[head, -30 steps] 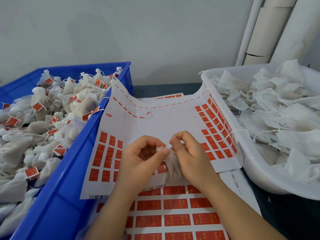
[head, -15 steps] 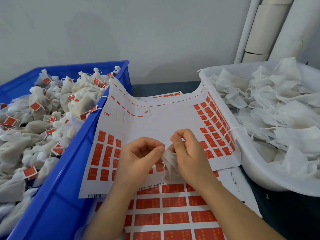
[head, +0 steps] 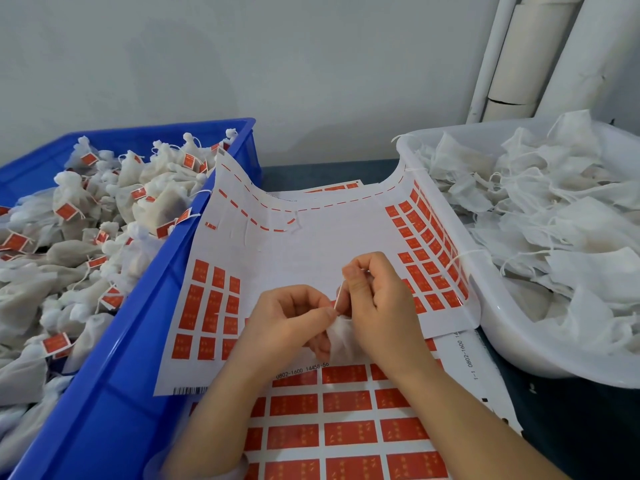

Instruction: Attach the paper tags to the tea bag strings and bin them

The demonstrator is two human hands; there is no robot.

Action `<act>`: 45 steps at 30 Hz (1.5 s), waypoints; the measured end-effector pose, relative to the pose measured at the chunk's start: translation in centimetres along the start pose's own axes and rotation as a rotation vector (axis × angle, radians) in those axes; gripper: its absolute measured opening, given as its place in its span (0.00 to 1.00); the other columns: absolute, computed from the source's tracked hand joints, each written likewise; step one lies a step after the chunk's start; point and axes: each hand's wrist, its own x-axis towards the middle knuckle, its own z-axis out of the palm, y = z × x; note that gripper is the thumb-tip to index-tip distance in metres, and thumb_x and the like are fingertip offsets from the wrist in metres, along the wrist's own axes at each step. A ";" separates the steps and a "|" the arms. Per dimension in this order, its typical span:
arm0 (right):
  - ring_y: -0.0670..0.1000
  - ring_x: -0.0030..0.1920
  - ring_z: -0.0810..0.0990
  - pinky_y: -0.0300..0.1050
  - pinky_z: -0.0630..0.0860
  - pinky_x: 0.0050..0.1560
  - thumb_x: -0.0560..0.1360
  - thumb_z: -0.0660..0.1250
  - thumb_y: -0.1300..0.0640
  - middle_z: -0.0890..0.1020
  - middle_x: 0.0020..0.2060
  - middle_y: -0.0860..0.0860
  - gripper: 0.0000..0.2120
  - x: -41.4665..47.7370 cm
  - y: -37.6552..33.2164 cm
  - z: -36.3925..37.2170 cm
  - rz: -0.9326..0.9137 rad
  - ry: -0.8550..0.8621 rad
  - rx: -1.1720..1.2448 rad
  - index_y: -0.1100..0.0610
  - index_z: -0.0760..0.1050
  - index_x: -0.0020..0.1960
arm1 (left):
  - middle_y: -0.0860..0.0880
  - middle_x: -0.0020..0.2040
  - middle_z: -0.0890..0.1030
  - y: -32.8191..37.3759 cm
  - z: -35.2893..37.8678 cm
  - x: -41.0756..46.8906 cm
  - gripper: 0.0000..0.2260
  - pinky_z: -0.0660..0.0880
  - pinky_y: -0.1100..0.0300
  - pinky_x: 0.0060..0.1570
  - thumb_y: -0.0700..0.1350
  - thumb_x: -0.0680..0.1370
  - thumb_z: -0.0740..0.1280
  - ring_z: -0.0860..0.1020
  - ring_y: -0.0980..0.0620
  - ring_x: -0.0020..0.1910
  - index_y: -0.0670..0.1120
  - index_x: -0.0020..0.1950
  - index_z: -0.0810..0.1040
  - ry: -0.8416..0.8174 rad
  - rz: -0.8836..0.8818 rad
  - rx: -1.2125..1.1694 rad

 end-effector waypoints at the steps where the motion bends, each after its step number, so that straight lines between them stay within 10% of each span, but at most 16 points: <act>1: 0.41 0.31 0.76 0.32 0.73 0.35 0.79 0.58 0.53 0.76 0.26 0.44 0.07 0.0 -0.1 0.0 0.005 0.001 0.005 0.48 0.68 0.42 | 0.44 0.27 0.78 0.0 0.0 0.0 0.17 0.75 0.63 0.26 0.32 0.75 0.64 0.76 0.50 0.23 0.48 0.31 0.81 -0.021 -0.013 -0.012; 7: 0.42 0.31 0.75 0.31 0.71 0.33 0.78 0.57 0.52 0.82 0.37 0.47 0.08 0.0 -1.2 -0.4 0.030 -0.079 0.211 0.53 0.71 0.43 | 0.47 0.28 0.76 -0.1 -0.2 0.0 0.14 0.73 0.66 0.26 0.30 0.75 0.61 0.74 0.54 0.24 0.44 0.33 0.78 0.073 0.023 0.009; 24: 0.45 0.27 0.69 0.35 0.70 0.29 0.78 0.58 0.55 0.73 0.26 0.47 0.11 -0.4 -2.3 -0.1 0.127 -0.113 0.481 0.52 0.72 0.38 | 0.53 0.28 0.73 -0.7 0.2 0.2 0.08 0.68 0.68 0.29 0.39 0.67 0.58 0.70 0.58 0.29 0.49 0.32 0.72 0.180 0.290 0.209; 37: 0.51 0.36 0.81 0.39 0.78 0.39 0.70 0.61 0.49 0.80 0.31 0.53 0.13 0.1 -0.7 -0.2 0.298 -0.032 0.790 0.56 0.78 0.38 | 0.42 0.32 0.77 -0.2 1.0 -0.3 0.07 0.75 0.41 0.33 0.38 0.74 0.67 0.75 0.34 0.33 0.47 0.37 0.78 0.251 0.238 0.091; 45: 0.47 0.28 0.72 0.37 0.74 0.33 0.79 0.56 0.56 0.71 0.25 0.50 0.20 0.1 -1.1 0.3 0.379 -0.154 1.014 0.53 0.75 0.30 | 0.40 0.30 0.75 -0.4 0.6 -0.2 0.05 0.72 0.49 0.32 0.44 0.67 0.64 0.73 0.34 0.33 0.43 0.34 0.76 0.237 0.289 0.061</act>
